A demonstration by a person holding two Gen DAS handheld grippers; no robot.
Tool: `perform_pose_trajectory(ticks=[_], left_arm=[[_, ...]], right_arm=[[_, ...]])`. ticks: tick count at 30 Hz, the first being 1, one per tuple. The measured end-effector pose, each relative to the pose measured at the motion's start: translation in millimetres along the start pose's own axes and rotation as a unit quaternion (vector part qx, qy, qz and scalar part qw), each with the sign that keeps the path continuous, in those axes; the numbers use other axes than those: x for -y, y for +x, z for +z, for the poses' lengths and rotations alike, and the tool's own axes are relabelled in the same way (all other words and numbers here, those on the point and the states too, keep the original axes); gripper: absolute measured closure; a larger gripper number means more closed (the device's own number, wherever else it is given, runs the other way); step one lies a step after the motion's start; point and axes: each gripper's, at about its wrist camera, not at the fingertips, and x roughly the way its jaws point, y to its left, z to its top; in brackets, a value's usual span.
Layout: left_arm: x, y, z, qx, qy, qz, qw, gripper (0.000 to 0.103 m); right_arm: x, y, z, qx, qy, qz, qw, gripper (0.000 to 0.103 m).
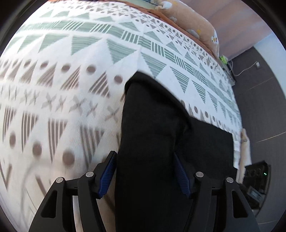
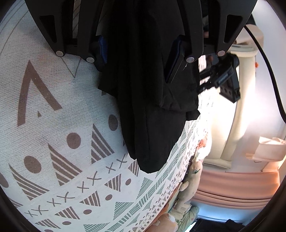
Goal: Fold large clothes
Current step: 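Close both tools on the stacked black garments and lift them off the duvet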
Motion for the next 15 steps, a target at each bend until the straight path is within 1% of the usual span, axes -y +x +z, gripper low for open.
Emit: perform_pose_trajectory(ticks=[2, 4, 5, 6, 7, 9, 12, 15], left_arm=[[-3, 0, -9, -0.018, -0.009, -0.014, 0.9997, 0.04], [-2, -3, -13, -0.019, 0.0, -0.013, 0.9997, 0.044], [0, -5, -14, -0.018, 0.001, -0.014, 0.9997, 0.049], [1, -8, -15, -0.017, -0.002, -0.016, 0.9997, 0.055], [2, -12, -16, -0.015, -0.006, -0.019, 0.9997, 0.057], [7, -20, -18, -0.011, -0.003, -0.019, 0.9998, 0.064], [17, -36, -22, 0.001, 0.007, -0.024, 0.9997, 0.066], [25, -55, -25, 0.014, 0.01, -0.042, 0.999, 0.067]], right_arm=[[-2, 4, 0, -0.007, -0.006, 0.001, 1.0, 0.057], [-4, 7, 0, -0.012, -0.007, 0.004, 1.0, 0.071], [-6, 6, -1, -0.011, -0.009, 0.004, 1.0, 0.073], [-10, 4, -2, -0.006, -0.015, 0.004, 1.0, 0.079], [-17, 0, -4, 0.0, -0.023, 0.005, 1.0, 0.083], [-32, -9, -8, 0.012, -0.044, 0.009, 0.999, 0.085], [-49, -19, -13, 0.022, -0.059, 0.007, 0.998, 0.085], [-60, -31, -20, 0.036, -0.064, 0.006, 0.997, 0.086]])
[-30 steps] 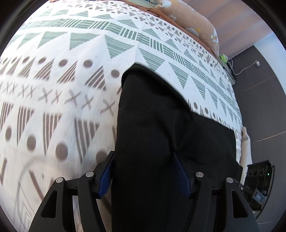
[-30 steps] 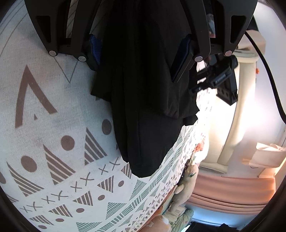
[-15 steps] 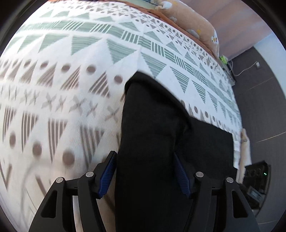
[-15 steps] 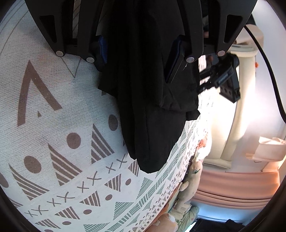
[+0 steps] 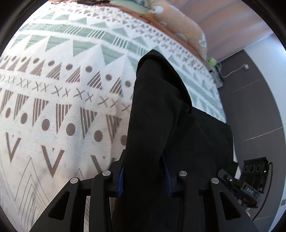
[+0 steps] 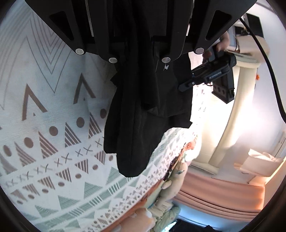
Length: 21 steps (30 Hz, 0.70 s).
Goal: Fold large clothes
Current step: 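Close both tools on the stacked black garments and lift them off the duvet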
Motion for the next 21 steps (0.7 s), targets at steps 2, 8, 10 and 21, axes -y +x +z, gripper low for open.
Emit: perform_pose_trajectory(ticks=[2, 8, 10, 21], left_arm=[[7, -12, -2, 0.007, 0.003, -0.011, 0.9999, 0.067], [27, -46, -11, 0.025, 0.02, -0.03, 0.999, 0.067], [33, -59, -15, 0.033, 0.025, -0.038, 0.9984, 0.067], [46, -150, -26, 0.09, 0.055, -0.084, 0.9908, 0.067]], right_arm=[[-8, -9, -5, 0.013, 0.0, 0.001, 1.0, 0.086], [-36, -40, -27, 0.056, -0.009, -0.003, 0.998, 0.086], [-45, -50, -34, 0.068, -0.011, -0.005, 0.998, 0.085], [-140, -90, -76, 0.16, -0.078, -0.053, 0.983, 0.085]])
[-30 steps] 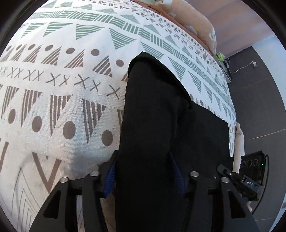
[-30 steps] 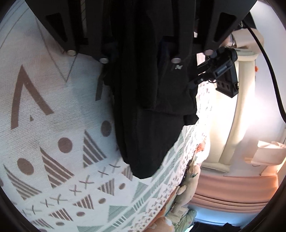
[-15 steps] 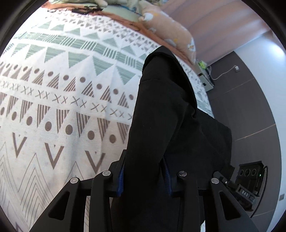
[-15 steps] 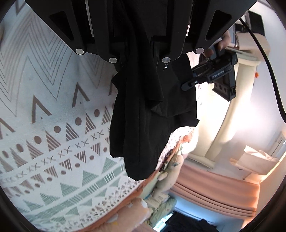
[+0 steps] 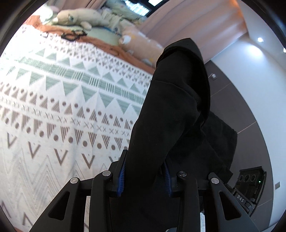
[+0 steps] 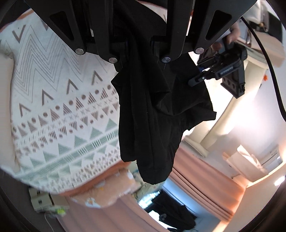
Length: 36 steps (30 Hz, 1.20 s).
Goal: Fold large clothes
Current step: 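Close both tools on the stacked black garments and lift them off the duvet, then carry the held black garment stack with both tools toward the headboard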
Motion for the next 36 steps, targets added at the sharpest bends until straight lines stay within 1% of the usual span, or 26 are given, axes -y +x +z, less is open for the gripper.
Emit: perform_pose_trajectory(ticks=[4, 7, 14, 18, 23, 28, 33, 35, 36], left_arm=[[1, -38, 8, 0.025, 0.009, -0.007, 0.9996, 0.067], [-7, -68, 14, 0.046, 0.011, -0.009, 0.9988, 0.067], [-46, -142, 29, 0.094, 0.001, 0.0, 0.9956, 0.067], [-73, -184, 34, 0.119, -0.01, 0.017, 0.9928, 0.067], [-112, -243, 38, 0.152, -0.02, 0.047, 0.987, 0.067], [-152, -298, 38, 0.186, -0.035, 0.077, 0.979, 0.067], [-195, -350, 36, 0.208, -0.058, 0.104, 0.9709, 0.067], [-208, -369, 35, 0.217, -0.064, 0.118, 0.967, 0.067], [-212, -372, 36, 0.22, -0.068, 0.125, 0.965, 0.067]], right_arm=[[-45, -8, -6, 0.034, -0.031, -0.009, 0.999, 0.086], [-74, -5, -10, 0.048, -0.046, -0.006, 0.998, 0.086], [-143, 21, -23, 0.049, -0.085, 0.023, 0.995, 0.086], [-183, 44, -31, 0.04, -0.106, 0.048, 0.992, 0.086], [-236, 78, -49, 0.022, -0.131, 0.086, 0.987, 0.086], [-292, 115, -73, -0.007, -0.16, 0.128, 0.979, 0.086], [-341, 151, -97, -0.037, -0.18, 0.163, 0.969, 0.086], [-364, 164, -109, -0.05, -0.19, 0.177, 0.964, 0.086], [-375, 171, -114, -0.058, -0.194, 0.185, 0.962, 0.086]])
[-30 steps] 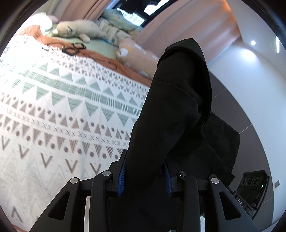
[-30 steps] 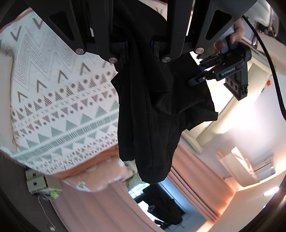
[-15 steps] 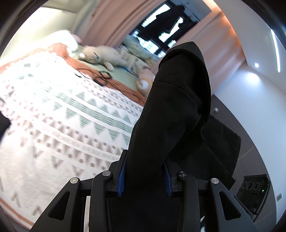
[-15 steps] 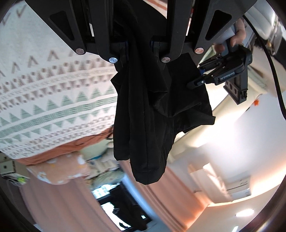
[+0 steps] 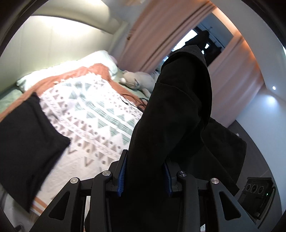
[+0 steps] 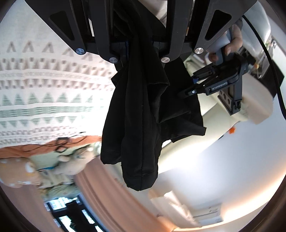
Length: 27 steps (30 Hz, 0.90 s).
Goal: Fold large clothes
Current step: 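Carry the held black garment stack with both tools toward the headboard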
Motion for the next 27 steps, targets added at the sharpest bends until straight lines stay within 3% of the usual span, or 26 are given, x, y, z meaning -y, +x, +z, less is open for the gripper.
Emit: perform_pose_trajectory(ticks=[8, 15, 20, 27], left_arm=[[-77, -54, 42, 0.03, -0.02, 0.058, 0.9977, 0.067], [-125, -73, 59, 0.044, -0.039, 0.112, 0.992, 0.067], [-155, -95, 67, 0.062, -0.033, 0.172, 0.9825, 0.067], [-188, -100, 84, 0.058, -0.042, 0.226, 0.9715, 0.068]], right_arm=[[-77, 90, -6, -0.054, -0.035, 0.068, 0.996, 0.086], [-137, 155, -26, -0.094, -0.052, 0.108, 0.988, 0.086], [-179, 201, -41, -0.132, -0.051, 0.15, 0.979, 0.086], [-211, 261, -65, -0.191, -0.019, 0.212, 0.958, 0.086]])
